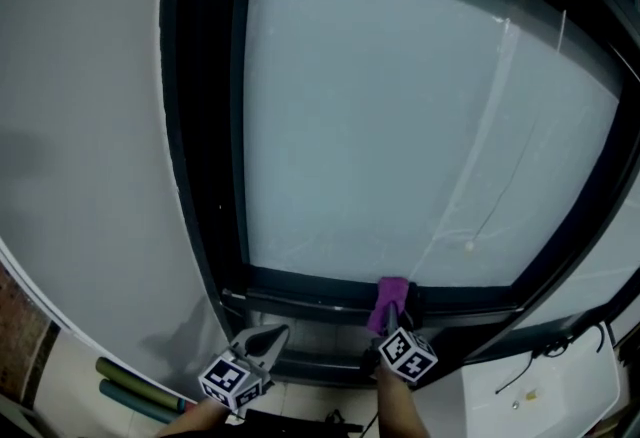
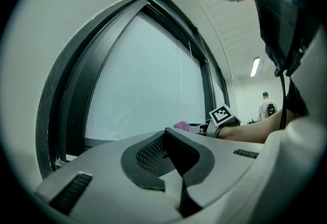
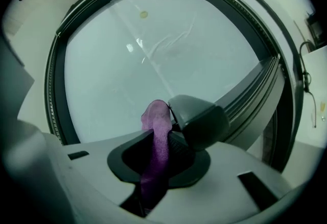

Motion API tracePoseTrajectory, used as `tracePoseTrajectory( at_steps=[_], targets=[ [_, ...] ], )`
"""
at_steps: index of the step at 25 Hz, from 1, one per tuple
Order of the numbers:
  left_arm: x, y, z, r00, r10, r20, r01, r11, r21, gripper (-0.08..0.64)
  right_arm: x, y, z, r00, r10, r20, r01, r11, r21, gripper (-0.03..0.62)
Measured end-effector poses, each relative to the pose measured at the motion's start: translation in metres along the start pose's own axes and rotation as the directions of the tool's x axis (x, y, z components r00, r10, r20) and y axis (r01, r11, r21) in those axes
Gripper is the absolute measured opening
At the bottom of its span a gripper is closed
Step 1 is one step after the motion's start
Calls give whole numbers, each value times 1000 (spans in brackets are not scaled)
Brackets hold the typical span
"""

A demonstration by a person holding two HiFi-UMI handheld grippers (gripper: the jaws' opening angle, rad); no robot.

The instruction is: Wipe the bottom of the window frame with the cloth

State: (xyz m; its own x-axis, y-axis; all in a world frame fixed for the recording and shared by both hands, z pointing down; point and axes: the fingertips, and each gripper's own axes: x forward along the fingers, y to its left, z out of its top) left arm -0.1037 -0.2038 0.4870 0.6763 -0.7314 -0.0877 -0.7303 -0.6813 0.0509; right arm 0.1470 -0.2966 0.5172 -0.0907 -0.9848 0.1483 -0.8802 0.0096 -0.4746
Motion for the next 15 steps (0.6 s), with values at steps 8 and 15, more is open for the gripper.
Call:
tracePoseTrajectory(
  at_steps=[8,15],
  targets=[
    [13,-23,6,999,-13,-37,13,1000,-15,2,-5,-18,0,999,12,-29,-16,991,-135,78],
    [30,-42,-3,999,-9,-45,9,1000,8,2,-10,-27,6,997,25,-74,-48,944,-328,78]
  ],
)
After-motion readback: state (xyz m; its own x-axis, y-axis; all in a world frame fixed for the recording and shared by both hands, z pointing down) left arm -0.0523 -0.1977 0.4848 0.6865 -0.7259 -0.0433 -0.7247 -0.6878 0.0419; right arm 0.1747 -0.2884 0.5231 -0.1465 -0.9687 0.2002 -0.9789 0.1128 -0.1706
